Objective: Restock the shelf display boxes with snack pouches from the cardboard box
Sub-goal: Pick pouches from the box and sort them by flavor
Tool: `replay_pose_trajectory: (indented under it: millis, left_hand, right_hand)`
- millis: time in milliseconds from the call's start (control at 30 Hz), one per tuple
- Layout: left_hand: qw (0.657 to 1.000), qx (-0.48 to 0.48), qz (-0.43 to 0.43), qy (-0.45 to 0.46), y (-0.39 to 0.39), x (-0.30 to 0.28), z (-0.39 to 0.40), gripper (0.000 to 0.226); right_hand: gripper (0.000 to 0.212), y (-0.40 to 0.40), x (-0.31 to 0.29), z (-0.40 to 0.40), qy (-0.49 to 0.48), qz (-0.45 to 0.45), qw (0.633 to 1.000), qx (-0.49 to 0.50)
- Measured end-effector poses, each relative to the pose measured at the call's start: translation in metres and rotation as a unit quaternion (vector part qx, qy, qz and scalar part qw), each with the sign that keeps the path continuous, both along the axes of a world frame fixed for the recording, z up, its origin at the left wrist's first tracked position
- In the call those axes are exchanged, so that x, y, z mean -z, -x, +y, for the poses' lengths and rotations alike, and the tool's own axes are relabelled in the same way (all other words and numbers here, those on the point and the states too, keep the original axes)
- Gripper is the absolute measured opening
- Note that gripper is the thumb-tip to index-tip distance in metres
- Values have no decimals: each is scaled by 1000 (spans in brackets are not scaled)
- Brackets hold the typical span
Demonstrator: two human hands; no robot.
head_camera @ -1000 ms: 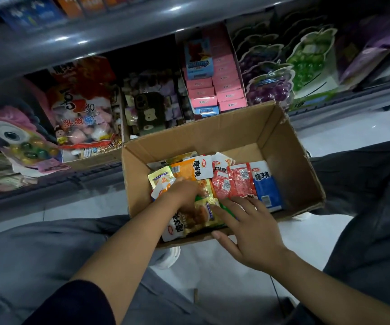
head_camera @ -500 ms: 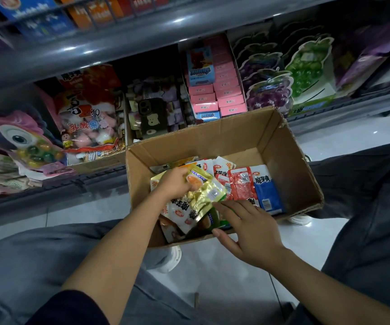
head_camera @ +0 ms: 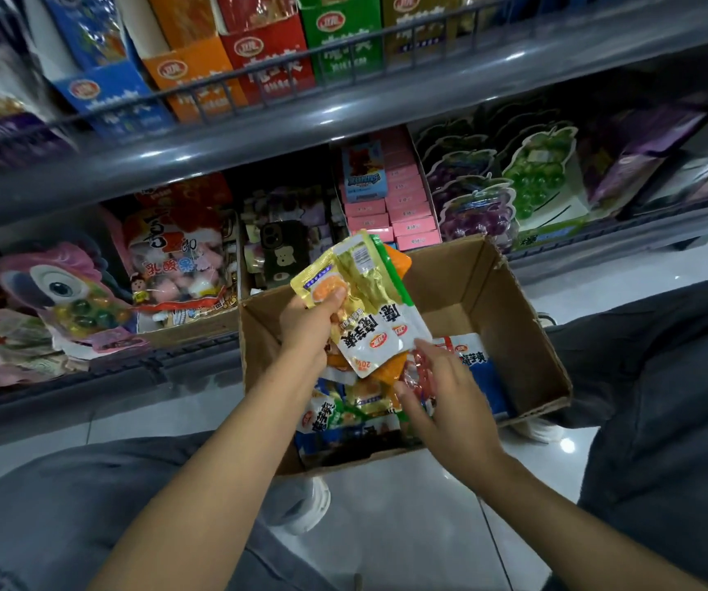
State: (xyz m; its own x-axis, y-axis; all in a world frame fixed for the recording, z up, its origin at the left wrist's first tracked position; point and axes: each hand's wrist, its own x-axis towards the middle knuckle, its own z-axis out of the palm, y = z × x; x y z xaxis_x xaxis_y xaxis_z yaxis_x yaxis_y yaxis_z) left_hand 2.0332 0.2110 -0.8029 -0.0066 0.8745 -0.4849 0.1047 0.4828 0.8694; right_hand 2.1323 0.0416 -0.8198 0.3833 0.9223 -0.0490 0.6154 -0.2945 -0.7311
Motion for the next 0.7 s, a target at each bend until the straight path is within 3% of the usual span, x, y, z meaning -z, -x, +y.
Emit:
replay_pose_trajectory:
  millis: [133, 200, 267, 333, 367, 467, 567, 700]
  left_hand:
    - [996, -32, -63, 47, -2, -25, -8, 22]
    - [995, -42, -67, 65, 0, -30, -11, 26]
    - [990, -45, -93, 94, 1, -37, -12, 45]
    - [978, -42, -150, 137, 1, -45, -12, 52]
    - [972, -46, -171, 156, 0, -50, -13, 43]
    - [960, -39, -215, 178, -3, -62, -16, 12]
    - [945, -20, -271, 181, -2, -70, -18, 18]
    - [944, 36, -294, 147, 13, -68, -12, 17]
  right_hand:
    - [80, -19, -38, 33, -51, 36, 996, 65]
    - [90, -31, -53, 55, 2, -7, 1000, 29]
    - [97, -43, -68, 76, 93, 20, 995, -34]
    - [93, -51, -75, 91, 144, 143, 976, -77]
    - [92, -53, -75, 96, 146, 191, 966, -98]
    - [76, -53, -69, 102, 134, 245, 952, -127]
    - [50, -54, -68, 104, 124, 331, 931, -93]
    - [42, -56, -72, 106, 133, 392, 907, -78]
